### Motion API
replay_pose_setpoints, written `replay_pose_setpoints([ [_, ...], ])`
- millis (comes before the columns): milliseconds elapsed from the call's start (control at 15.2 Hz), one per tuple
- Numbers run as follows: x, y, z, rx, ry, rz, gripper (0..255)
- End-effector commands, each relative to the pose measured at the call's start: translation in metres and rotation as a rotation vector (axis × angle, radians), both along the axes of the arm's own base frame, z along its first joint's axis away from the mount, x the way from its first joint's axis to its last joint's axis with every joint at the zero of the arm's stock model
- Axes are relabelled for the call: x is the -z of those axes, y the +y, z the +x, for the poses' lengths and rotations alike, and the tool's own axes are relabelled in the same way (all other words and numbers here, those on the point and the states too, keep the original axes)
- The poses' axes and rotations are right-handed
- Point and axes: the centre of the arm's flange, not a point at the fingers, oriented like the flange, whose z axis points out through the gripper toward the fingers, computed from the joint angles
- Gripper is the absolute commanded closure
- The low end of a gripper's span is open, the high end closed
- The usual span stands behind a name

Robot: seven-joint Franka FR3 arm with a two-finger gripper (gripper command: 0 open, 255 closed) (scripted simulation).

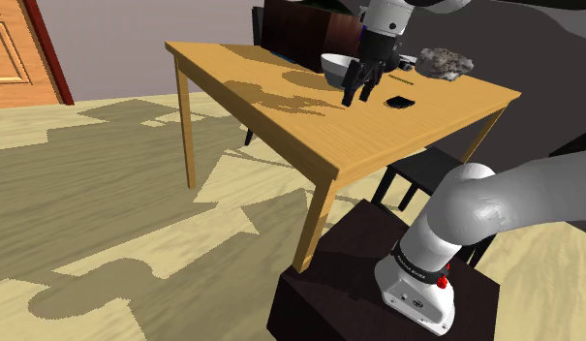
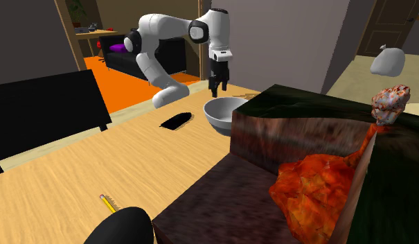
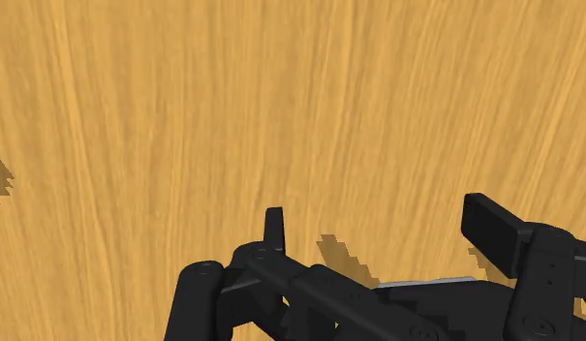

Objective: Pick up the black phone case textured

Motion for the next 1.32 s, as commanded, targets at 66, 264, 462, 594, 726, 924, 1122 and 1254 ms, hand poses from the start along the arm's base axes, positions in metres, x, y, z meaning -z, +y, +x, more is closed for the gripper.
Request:
replay_pose_setpoints([
  [66,0.0,-0.009,-0.009,-0.066,0.0,-0.003,0],
  [264,-0.002,-0.041,-0.031,-0.265,0.002,-0.011,0],
  [462,-0.003,-0.076,-0.046,-0.463,0.003,-0.019,0],
  [594,-0.005,-0.101,-0.053,-0.596,0.004,-0.024,0],
  [726,-0.006,-0.127,-0.056,-0.728,0.004,-0.03,0],
  [924,-0.009,-0.166,-0.054,-0.926,0.006,-0.038,0],
  [1122,-0.011,-0.203,-0.044,-1.125,0.007,-0.046,0],
  [1254,-0.013,-0.226,-0.034,-1.257,0.008,-0.051,0],
])
